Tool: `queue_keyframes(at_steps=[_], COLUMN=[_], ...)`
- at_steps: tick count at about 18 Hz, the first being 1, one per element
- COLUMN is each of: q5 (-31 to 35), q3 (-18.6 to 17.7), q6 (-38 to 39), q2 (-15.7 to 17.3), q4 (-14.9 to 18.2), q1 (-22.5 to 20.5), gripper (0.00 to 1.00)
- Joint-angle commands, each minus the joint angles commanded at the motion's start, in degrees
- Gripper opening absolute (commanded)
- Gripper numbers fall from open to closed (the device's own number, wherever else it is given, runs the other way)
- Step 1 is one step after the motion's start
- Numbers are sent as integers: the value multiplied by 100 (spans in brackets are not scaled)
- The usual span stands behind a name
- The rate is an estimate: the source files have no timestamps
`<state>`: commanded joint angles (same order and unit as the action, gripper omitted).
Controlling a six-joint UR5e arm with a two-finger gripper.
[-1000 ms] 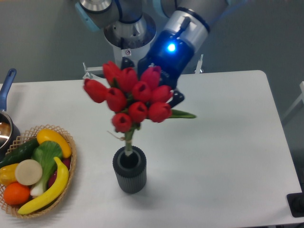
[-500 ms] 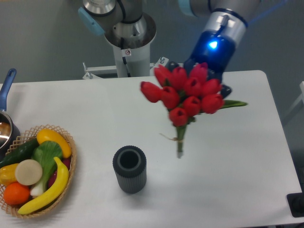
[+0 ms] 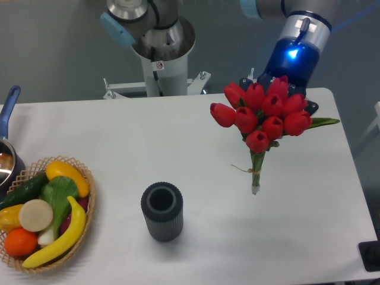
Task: Pick up the flowers from the vase
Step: 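Carry the tulip bouquet up and away from the vase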
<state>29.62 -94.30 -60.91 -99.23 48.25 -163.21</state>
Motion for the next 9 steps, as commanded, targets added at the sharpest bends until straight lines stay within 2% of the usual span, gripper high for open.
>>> queue_keyframes(at_steps=[9], q5=[9], q3=[-115], q6=[17], q2=[44], q4=[0], q1=[0], gripper=[44])
